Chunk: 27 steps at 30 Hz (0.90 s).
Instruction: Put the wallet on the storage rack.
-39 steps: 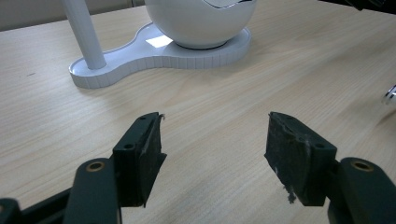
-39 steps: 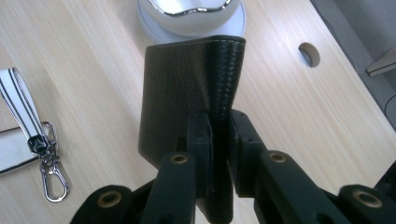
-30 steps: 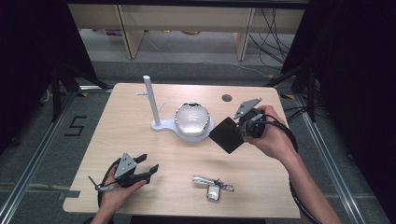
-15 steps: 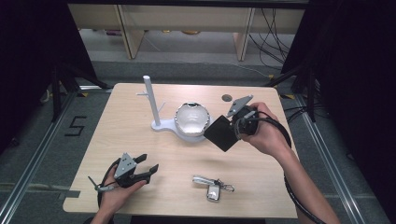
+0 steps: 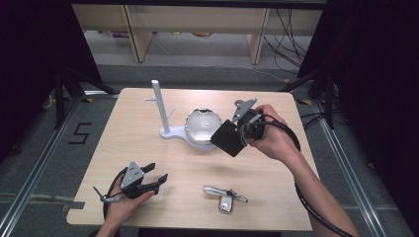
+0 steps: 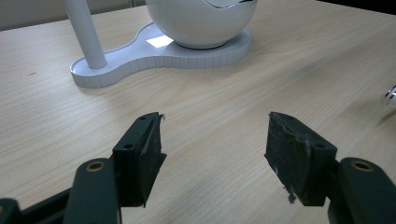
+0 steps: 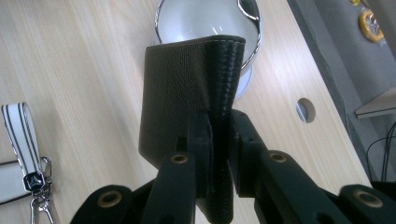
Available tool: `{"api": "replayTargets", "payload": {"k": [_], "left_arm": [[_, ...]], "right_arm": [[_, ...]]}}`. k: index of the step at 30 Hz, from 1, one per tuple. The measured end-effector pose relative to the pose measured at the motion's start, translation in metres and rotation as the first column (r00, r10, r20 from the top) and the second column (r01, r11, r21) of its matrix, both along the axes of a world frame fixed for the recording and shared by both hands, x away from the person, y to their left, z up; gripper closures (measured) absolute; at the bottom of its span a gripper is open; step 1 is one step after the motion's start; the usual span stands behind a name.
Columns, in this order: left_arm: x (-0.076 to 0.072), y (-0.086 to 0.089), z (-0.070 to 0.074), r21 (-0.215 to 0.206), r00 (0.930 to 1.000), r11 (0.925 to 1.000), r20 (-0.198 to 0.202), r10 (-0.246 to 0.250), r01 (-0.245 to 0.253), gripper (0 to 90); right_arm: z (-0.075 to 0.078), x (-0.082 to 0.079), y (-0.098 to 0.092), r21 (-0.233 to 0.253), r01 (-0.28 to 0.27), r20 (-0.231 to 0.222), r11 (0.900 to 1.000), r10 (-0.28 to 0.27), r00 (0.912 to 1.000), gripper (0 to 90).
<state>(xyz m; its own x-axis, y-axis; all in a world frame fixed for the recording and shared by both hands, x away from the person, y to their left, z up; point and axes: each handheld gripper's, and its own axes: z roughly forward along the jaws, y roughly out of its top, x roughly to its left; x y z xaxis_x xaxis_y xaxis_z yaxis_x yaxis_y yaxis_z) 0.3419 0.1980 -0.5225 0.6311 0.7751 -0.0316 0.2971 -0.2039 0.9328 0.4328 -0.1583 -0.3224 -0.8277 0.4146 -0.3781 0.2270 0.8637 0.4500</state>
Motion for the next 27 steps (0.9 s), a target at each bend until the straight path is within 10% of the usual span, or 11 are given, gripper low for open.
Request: {"api": "replayTargets", "payload": {"k": [27], "left_arm": [[0.0, 0.001, 0.0, 0.004, 1.0, 1.0, -0.004, -0.002, 0.002, 35.3]], "right_arm": [[0.011, 0.009, 0.02, 0.024, -0.036, 0.051, 0.999, 0.035, 0.9981, 81.3]]}}
